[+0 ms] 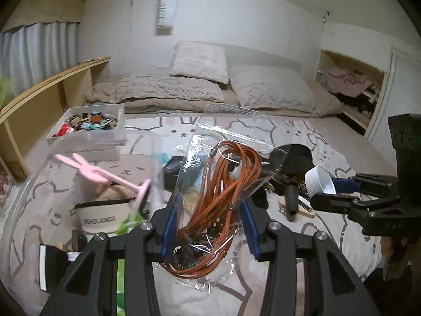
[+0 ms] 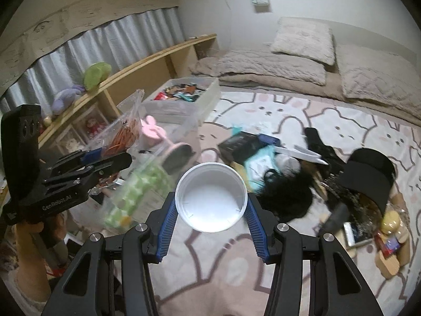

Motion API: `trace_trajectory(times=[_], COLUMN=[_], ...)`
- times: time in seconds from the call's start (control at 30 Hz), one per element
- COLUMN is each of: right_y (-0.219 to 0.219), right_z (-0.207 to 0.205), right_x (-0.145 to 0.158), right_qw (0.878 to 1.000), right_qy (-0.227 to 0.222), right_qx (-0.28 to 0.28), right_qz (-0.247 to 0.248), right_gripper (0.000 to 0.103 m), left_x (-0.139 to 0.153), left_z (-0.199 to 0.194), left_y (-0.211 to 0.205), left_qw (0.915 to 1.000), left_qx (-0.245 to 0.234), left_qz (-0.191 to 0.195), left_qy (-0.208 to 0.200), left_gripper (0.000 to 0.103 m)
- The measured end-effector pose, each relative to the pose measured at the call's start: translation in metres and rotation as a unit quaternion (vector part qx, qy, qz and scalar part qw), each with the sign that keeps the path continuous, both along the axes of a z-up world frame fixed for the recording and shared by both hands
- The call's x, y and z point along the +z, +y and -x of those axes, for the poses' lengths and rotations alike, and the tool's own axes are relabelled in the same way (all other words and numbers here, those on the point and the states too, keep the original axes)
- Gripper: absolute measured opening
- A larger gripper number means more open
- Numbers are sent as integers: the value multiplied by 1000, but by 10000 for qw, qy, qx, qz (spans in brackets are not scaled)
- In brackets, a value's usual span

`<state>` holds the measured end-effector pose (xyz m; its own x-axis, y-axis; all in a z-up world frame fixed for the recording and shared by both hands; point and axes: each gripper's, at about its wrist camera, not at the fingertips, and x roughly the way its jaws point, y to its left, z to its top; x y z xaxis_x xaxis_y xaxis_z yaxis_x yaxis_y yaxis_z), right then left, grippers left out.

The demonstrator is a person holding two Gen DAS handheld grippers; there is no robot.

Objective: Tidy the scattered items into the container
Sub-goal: 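Carry the cable bag and white lid with both tools over the clear container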

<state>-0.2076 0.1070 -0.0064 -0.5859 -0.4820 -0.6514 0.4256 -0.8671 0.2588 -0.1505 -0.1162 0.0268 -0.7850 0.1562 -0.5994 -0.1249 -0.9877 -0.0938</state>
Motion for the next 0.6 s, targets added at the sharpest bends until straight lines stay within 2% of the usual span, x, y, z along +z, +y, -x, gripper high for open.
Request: trace_trajectory(times=[0.37,0.6], right_y=[-63,-97], right_z=[-1,-6], right_x=[13,13], right_qw=[9989,9961], right_qy=[100,89], right_qx=[401,699], right_qz=[212,523], right_gripper=[52,52], left_x=[9,9], left_z=[-23,-37], left_y=[-66,-103], left_qw=[9982,9952], left_qx=[579,921], left_qz=[-161,-303], left_qy=[69,109], left_gripper=[44,44])
